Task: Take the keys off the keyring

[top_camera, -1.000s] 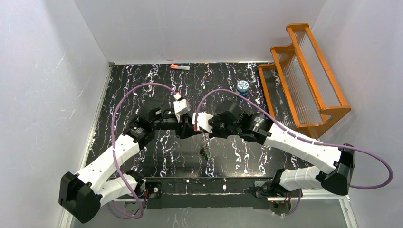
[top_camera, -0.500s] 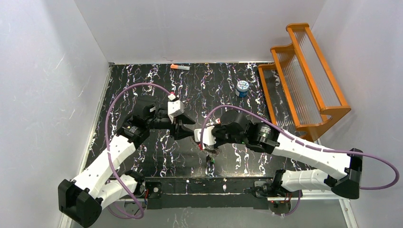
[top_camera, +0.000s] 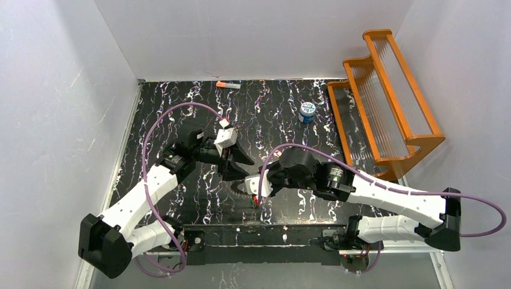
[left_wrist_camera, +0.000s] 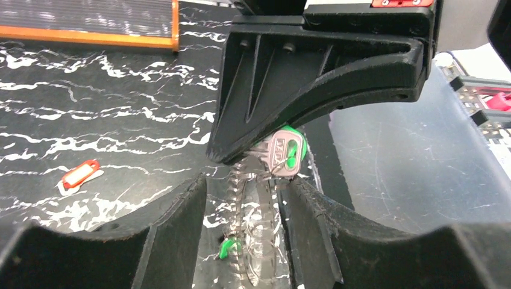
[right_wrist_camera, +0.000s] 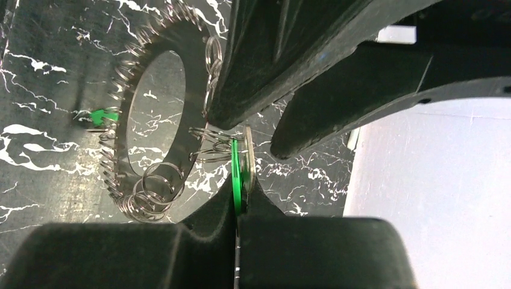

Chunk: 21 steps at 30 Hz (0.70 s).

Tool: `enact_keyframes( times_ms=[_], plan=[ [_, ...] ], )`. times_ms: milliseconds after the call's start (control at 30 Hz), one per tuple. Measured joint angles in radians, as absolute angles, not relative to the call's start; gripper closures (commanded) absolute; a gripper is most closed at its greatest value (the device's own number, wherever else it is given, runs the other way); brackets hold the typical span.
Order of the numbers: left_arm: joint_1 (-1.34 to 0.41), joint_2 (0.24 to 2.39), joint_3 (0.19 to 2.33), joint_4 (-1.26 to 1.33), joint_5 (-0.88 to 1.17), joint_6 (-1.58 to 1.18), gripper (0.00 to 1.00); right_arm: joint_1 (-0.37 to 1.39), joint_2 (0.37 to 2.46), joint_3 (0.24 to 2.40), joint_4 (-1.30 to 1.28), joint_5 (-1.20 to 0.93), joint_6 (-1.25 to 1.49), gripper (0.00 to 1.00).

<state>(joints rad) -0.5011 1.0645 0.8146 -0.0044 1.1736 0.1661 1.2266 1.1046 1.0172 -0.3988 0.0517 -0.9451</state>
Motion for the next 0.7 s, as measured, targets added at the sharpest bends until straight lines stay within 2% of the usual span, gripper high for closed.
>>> enact_keyframes(
  times_ms=[367,600,700],
  plan=[
    [-0.541,1.111,0.815,0.023,1.234,0.136,0.53,1.239,1.092,1.017,-0.373,0.046,-0.955,0.99],
    [-0.553,1.124,0.815,0.03,1.266,0.129,0.73,1.239,1.066,1.007,-0.31,0.059,-0.963,0.99],
    [-0.554,1.125,0.815,0.03,1.276,0.129,0.77,1.239,1.061,0.998,-0.303,0.063,-0.965,0.99]
  ],
)
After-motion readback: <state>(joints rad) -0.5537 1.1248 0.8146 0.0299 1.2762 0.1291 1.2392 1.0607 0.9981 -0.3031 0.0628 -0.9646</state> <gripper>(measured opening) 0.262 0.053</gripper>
